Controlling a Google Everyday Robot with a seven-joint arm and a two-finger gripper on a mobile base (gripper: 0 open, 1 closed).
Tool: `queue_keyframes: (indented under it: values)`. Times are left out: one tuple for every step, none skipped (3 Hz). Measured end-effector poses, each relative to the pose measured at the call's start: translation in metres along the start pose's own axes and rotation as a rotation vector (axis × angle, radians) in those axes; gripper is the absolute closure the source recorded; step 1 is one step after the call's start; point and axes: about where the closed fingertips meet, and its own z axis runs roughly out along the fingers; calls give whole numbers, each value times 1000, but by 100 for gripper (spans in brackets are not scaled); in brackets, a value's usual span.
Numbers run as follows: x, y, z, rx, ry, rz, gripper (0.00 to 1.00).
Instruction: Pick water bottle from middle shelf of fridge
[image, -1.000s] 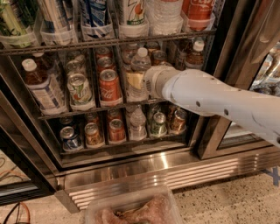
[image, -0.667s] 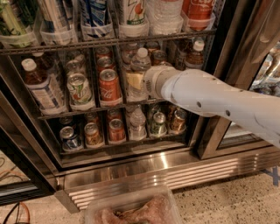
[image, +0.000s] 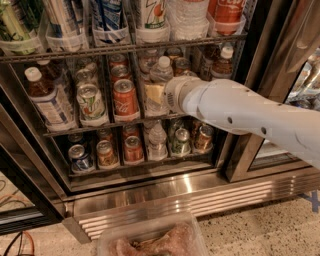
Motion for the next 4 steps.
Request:
queue_keyframes:
  values:
    - [-2, 5, -7, -12, 4, 16, 100]
    - [-3, 5, -7, -13, 4, 16, 100]
    - [-4, 7, -9, -13, 6, 15, 100]
    - [-6, 8, -12, -13, 6, 16, 100]
